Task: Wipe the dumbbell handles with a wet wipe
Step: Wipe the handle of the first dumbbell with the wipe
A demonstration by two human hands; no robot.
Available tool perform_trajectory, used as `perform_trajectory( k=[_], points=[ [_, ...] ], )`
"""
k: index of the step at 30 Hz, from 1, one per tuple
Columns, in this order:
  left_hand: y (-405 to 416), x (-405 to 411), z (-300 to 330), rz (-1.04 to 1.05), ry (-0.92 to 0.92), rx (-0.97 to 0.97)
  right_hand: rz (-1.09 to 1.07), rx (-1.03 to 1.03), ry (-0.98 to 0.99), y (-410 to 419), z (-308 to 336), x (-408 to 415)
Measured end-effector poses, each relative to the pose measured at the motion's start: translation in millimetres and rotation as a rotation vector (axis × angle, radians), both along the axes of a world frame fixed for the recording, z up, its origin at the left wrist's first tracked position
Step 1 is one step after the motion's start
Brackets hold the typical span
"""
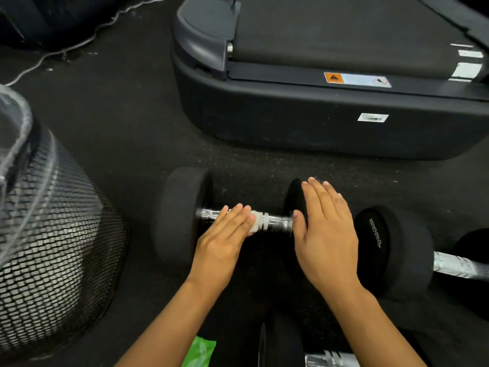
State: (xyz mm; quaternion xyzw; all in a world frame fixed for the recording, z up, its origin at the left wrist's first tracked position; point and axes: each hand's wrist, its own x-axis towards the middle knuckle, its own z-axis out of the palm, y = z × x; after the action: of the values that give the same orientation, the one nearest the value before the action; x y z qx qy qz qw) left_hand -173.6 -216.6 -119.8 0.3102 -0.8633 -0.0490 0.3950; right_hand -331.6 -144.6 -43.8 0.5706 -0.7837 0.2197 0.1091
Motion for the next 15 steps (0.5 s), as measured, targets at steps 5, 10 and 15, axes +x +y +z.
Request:
perform_trajectory(
  k=[5, 10, 15],
  points=[
    [-1.3, -13.7, -2.9, -0.076, -0.048, -0.021, -0.002, 0.004, 0.002, -2.4, 0.3, -0.4],
    [-1.2, -6.4, -0.1, -0.007, -0.009, 0.013, -0.004, 0.006, 0.005, -3.4, 2.0, -0.7],
    [-10.6, -30.7, 27.9, -0.031, -0.177, 0.104, -0.004, 0.017, 0.012, -2.9, 1.7, -1.2]
  ],
)
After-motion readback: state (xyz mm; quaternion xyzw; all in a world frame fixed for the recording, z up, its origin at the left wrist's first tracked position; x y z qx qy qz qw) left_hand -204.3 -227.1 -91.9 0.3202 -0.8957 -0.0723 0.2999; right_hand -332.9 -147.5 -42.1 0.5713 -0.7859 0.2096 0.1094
